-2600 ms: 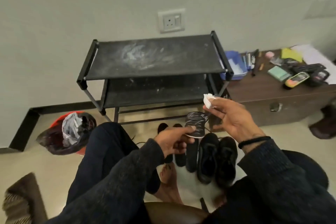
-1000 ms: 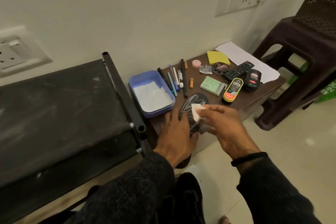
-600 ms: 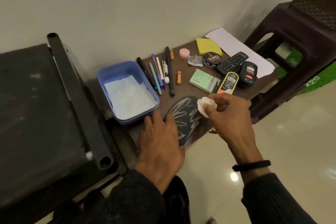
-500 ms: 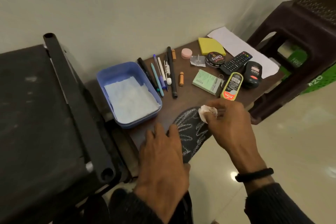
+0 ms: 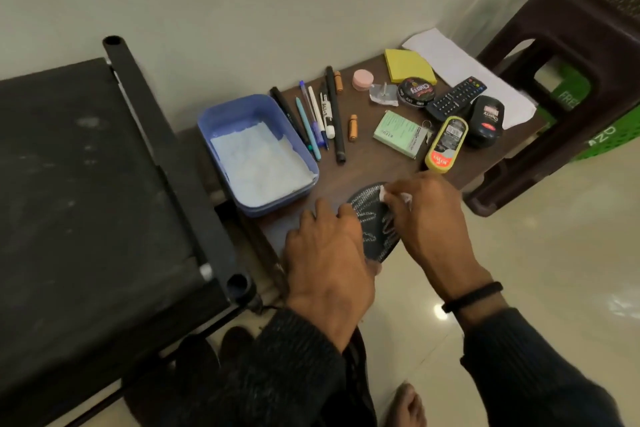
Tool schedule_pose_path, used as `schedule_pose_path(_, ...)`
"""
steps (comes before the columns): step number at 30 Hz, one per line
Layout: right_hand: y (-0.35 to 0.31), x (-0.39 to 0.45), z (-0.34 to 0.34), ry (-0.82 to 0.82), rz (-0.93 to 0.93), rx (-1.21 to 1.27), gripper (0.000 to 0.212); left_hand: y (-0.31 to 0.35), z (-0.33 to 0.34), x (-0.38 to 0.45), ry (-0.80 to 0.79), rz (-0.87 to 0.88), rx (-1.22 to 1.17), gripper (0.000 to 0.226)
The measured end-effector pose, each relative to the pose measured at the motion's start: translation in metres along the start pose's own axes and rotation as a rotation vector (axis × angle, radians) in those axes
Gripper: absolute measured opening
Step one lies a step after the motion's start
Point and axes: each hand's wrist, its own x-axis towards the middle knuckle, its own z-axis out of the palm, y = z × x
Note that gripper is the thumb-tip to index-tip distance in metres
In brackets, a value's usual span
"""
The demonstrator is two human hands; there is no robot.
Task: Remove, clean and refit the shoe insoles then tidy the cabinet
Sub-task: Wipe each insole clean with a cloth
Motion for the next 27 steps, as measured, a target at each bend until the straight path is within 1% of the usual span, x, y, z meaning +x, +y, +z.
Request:
schedule_pose_path(4,-0.005,-0.001,-0.001,0.093,0.038,-0.005,0.013,0.005,-0.004,-0.004,0.005,0.008,0.04,0.074)
schedule_pose_path(6,-0.006,0.002,-0.001,0.141,0.083,0.07,0.021,0.008,-0.006,-0.004,0.009,0.003,0.068,0.068)
schedule_pose_path(7,-0.003,0.003,-0.001,0.151,0.093,0.086,0.022,0.009,-0.008,-0.004,0.01,0.004,0.083,0.065)
schedule_pose_path(9,0.003,0.004,-0.001,0.137,0.087,0.075,0.019,0.009,-0.008,-0.004,-0.011,0.0,0.094,0.06)
schedule_pose_path(13,0.003,0.004,0.001,0.119,0.078,0.05,0.024,0.005,-0.013,-0.004,-0.054,-0.008,0.096,0.065)
schedule_pose_path(16,-0.004,0.003,0.007,0.117,0.095,0.02,0.02,0.009,-0.013,-0.004,-0.064,-0.013,0.119,0.067)
schedule_pose_path(18,-0.009,0.004,0.012,0.104,0.058,0.002,0.019,0.011,-0.013,-0.004,-0.076,-0.015,0.137,0.068)
schedule_pose_path(21,-0.017,0.002,0.02,0.018,-0.043,0.011,0.019,0.012,-0.013,-0.003,-0.106,-0.019,0.141,0.065)
schedule_pose_path(23,-0.018,0.003,0.021,-0.011,-0.092,0.018,0.02,0.011,-0.013,-0.002,-0.104,-0.019,0.143,0.062)
schedule_pose_path(25,-0.013,0.007,0.017,0.014,-0.081,0.011,0.02,0.01,-0.012,-0.002,-0.094,-0.013,0.146,0.06)
schedule_pose_path(27,-0.004,0.012,0.012,0.054,-0.015,0.013,0.018,0.009,-0.012,-0.002,-0.1,-0.015,0.149,0.064)
